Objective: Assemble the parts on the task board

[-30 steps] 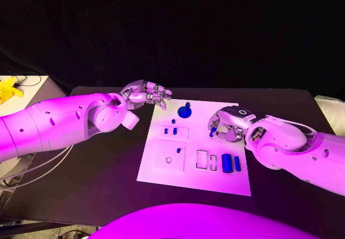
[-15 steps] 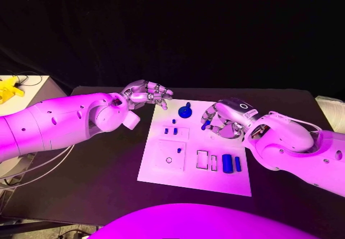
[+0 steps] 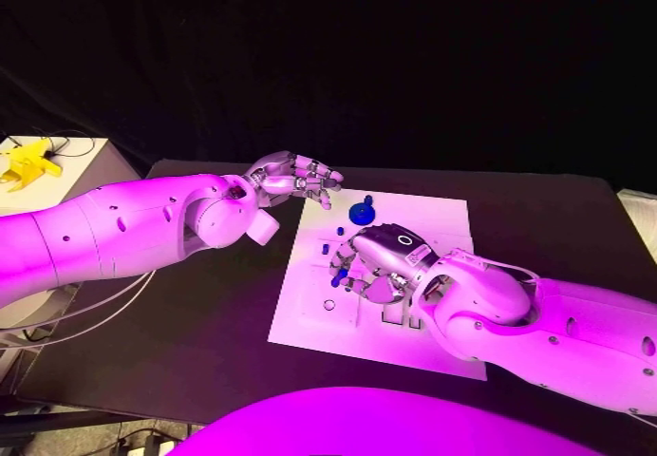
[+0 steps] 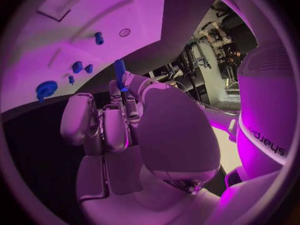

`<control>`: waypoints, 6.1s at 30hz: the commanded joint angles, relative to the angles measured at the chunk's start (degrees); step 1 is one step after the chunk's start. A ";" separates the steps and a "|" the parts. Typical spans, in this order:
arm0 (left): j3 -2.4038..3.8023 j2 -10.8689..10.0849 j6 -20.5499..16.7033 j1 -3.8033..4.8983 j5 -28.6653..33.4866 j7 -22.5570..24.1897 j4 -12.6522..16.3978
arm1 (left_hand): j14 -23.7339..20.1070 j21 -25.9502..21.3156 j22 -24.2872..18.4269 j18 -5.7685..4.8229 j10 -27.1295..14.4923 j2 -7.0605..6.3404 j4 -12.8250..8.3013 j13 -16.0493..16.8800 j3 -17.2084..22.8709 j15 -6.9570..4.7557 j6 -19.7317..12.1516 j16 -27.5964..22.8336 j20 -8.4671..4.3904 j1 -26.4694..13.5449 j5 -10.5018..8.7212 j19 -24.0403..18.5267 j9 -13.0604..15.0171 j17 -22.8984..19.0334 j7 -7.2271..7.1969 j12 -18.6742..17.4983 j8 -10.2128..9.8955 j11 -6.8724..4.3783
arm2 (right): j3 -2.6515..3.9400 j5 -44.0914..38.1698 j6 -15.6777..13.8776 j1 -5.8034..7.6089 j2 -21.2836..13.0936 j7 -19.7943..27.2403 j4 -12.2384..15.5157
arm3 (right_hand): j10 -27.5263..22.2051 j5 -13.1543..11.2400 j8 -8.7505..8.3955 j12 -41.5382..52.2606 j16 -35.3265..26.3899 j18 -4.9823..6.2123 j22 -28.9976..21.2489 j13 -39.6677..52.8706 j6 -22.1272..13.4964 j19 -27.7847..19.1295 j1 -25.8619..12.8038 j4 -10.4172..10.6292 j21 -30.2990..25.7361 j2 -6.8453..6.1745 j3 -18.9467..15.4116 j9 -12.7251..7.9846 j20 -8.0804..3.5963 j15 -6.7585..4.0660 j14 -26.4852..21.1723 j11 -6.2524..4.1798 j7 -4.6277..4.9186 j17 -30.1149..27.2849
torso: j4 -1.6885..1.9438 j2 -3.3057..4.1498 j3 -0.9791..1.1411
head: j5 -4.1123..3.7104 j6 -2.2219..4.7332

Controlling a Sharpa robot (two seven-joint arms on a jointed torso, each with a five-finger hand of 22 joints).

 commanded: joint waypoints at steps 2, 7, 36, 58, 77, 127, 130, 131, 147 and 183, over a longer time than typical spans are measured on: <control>0.05 0.16 0.39 0.00 0.43 0.48 0.14 | -0.01 -0.34 -0.05 0.69 -0.38 0.13 0.24 0.09 -0.05 0.25 -0.10 -0.08 0.07 -0.27 0.12 0.28 -0.07 0.10 0.13 0.28 -0.24 0.05 | -0.10 -1.24 1.73 -1.02 1.37 1.22 -0.80 | 4.30 0.18 0.11 0.34 -0.30 -0.36 9.18 0.06 0.09 -0.05 -0.03 -1.78 -0.21 0.49 1.59 0.10 0.07 -0.20 0.42 -4.22 0.25 -0.01 | 0.00 -0.02 -0.04 | 0.64 0.00; 0.05 0.18 0.41 0.00 0.43 0.45 0.16 | -0.01 -0.34 -0.05 0.69 -0.38 0.13 0.24 0.09 -0.05 0.25 -0.10 -0.08 0.07 -0.27 0.12 0.28 -0.07 0.10 0.13 0.28 -0.24 0.05 | -0.23 -1.44 3.37 -1.61 2.68 -0.22 -2.06 | 4.30 0.22 0.12 0.31 -0.33 -0.34 9.15 0.09 0.08 -0.09 -0.12 -1.87 -0.31 0.50 1.66 0.13 0.07 -0.19 0.41 -4.20 0.27 -0.05 | -0.06 -0.06 -0.04 | 0.88 0.00; 0.06 0.07 0.41 0.01 0.43 0.30 0.22 | -0.02 -0.47 -0.15 0.70 -0.41 0.13 0.28 0.10 -0.04 0.25 -0.11 -0.07 0.07 -0.20 0.13 0.37 -0.08 0.16 0.12 0.32 -0.23 0.04 | -0.65 -3.24 5.82 -3.41 4.72 -3.45 -4.43 | 4.25 0.47 0.11 0.16 -0.50 -0.35 9.15 0.23 -0.09 -0.09 -0.59 -2.34 -0.22 0.55 1.99 0.24 0.10 -0.14 0.35 -4.15 0.33 -0.24 | -0.08 -0.03 0.02 | 1.43 0.00; 0.06 -0.20 0.39 0.02 0.43 0.11 0.39 | -0.02 -0.47 -0.15 0.70 -0.41 0.13 0.28 0.10 -0.04 0.25 -0.11 -0.07 0.07 -0.20 0.13 0.37 -0.08 0.16 0.12 0.32 -0.23 0.04 | -0.76 -3.49 6.15 -4.59 5.67 -3.72 -5.31 | 4.25 0.49 0.12 0.13 -0.50 -0.33 9.13 0.28 -0.11 -0.12 -0.71 -2.51 -0.31 0.58 2.10 0.29 0.11 -0.14 0.36 -4.14 0.33 -0.22 | -0.04 0.01 -0.02 | 1.89 0.00; 0.06 -0.34 0.41 0.02 0.43 -0.10 0.49 | -0.05 -0.63 -0.26 0.70 -0.44 0.09 0.35 0.11 -0.07 0.25 -0.13 -0.07 0.07 -0.17 0.12 0.48 -0.08 0.22 0.12 0.36 -0.21 0.04 | -1.03 -2.76 9.09 -4.76 6.57 -3.29 -6.43 | -4.87 4.17 -4.23 -5.02 -4.95 1.56 5.92 -1.69 -7.54 -5.40 -7.47 -2.61 -14.07 -3.48 -0.99 -0.99 2.14 2.50 -3.18 -1.20 2.23 -7.12 | -0.11 -0.06 0.06 | 1.98 0.00; 0.05 -0.06 -0.15 -0.03 0.68 0.22 0.28 | -0.08 -0.81 -0.38 0.70 -0.49 0.07 0.45 0.12 -0.10 0.26 -0.15 -0.07 0.08 -0.15 0.12 0.59 -0.09 0.29 0.13 0.40 -0.20 0.05 | 0.53 38.94 12.03 3.53 -26.57 -6.72 7.10 | 4.33 8.60 3.08 32.35 0.71 -0.08 8.75 27.58 -7.05 0.30 -9.88 6.74 -3.66 -1.35 -14.89 0.74 -0.11 -0.65 0.88 -5.01 -0.10 1.10 | -1.31 -0.98 0.48 | -5.96 0.00; 0.05 -0.12 -0.25 -0.25 0.88 0.49 0.51 | -0.08 -0.85 -0.41 0.70 -0.50 0.05 0.48 0.12 -0.11 0.26 -0.15 -0.07 0.08 -0.15 0.11 0.62 -0.09 0.31 0.13 0.41 -0.20 0.05 | 0.09 36.67 12.78 3.54 -29.21 -10.16 7.77 | 8.39 11.45 7.52 48.68 4.48 -0.92 9.91 49.69 -9.33 1.62 -10.98 9.78 2.07 -1.60 -18.27 3.46 -0.45 -0.81 2.21 -5.28 -0.42 7.65 | -1.71 -1.30 0.66 | -7.01 0.00; 0.05 -0.13 -0.26 -0.30 0.92 0.54 0.57 | -0.08 -0.85 -0.41 0.70 -0.50 0.05 0.48 0.12 -0.11 0.26 -0.15 -0.07 0.08 -0.15 0.11 0.62 -0.09 0.31 0.13 0.41 -0.20 0.05 | 0.00 35.99 12.71 3.51 -29.66 -10.86 7.88 | 9.18 12.13 8.12 50.83 5.18 -1.05 10.05 52.84 -9.85 1.75 -11.54 10.15 2.86 -1.66 -19.34 3.76 -0.38 -0.80 2.41 -5.18 -0.38 8.91 | -1.83 -1.42 0.69 | -7.46 0.00; 0.08 -0.44 -0.03 -1.04 1.39 1.47 2.33 | -0.06 -0.90 -0.44 0.70 -0.51 0.02 0.53 0.12 -0.15 0.26 -0.16 -0.05 0.08 -0.19 0.10 0.66 -0.09 0.33 0.15 0.42 -0.20 0.06 | -0.81 26.97 4.05 0.18 -28.13 -17.07 8.17 | 12.36 13.69 9.89 56.53 8.06 -1.81 11.11 62.31 -9.95 2.75 -14.22 10.35 8.41 -0.52 -24.93 3.97 -0.43 -0.91 3.32 -5.41 -0.77 14.19 | -2.14 -1.68 0.60 | -9.78 0.00; 0.09 -1.04 0.56 -1.12 1.43 1.09 2.41 | -0.05 -0.92 -0.46 0.69 -0.52 0.00 0.55 0.12 -0.17 0.27 -0.18 -0.04 0.08 -0.22 0.09 0.67 -0.09 0.35 0.16 0.42 -0.21 0.07 | -0.92 21.10 9.34 -4.00 -18.66 -21.83 4.07 | 12.49 13.17 11.32 56.14 8.62 -1.87 11.17 64.17 -10.00 2.54 -17.84 10.49 9.38 2.05 -34.08 3.67 -0.39 -0.94 3.50 -5.51 -0.97 15.52 | -2.26 -1.59 0.67 | -8.57 0.00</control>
